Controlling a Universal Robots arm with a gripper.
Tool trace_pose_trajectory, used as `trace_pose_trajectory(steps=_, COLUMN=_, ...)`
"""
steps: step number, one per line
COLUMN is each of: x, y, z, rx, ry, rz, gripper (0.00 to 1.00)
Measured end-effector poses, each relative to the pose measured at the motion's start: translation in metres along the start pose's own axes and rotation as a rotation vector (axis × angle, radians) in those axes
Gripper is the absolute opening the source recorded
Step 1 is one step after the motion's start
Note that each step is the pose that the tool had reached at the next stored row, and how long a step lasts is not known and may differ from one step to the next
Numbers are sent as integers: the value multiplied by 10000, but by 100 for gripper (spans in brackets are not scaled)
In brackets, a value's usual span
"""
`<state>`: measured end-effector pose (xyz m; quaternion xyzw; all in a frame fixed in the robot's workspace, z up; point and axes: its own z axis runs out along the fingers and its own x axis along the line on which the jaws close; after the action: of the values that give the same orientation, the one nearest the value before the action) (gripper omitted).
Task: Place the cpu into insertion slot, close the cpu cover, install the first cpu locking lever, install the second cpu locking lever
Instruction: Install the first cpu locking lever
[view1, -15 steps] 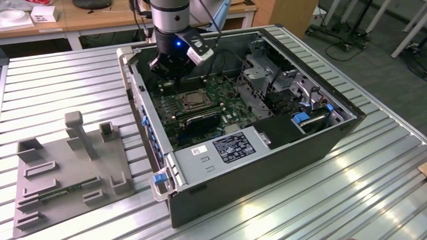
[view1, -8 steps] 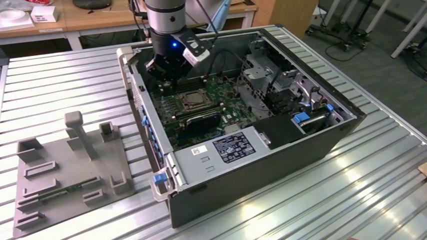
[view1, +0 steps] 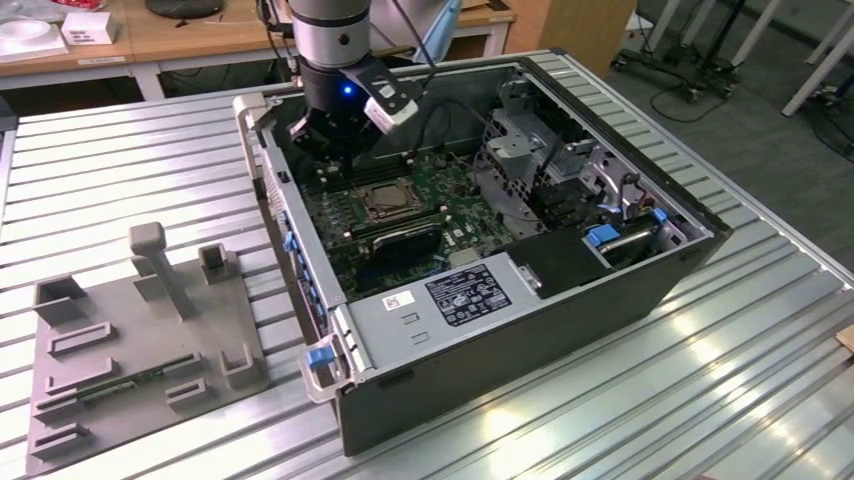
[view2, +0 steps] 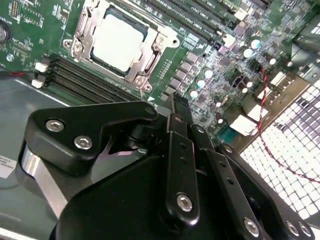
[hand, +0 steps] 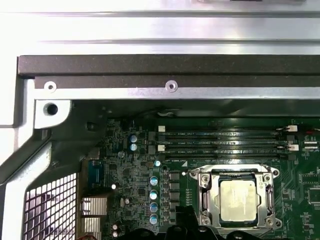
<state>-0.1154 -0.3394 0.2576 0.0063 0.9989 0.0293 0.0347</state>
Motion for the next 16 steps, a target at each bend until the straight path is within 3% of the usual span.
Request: trace_pose_trajectory(steps=16, x=57, y=-1, z=-2, rx=-2, ry=-20, rz=-2, gripper=11)
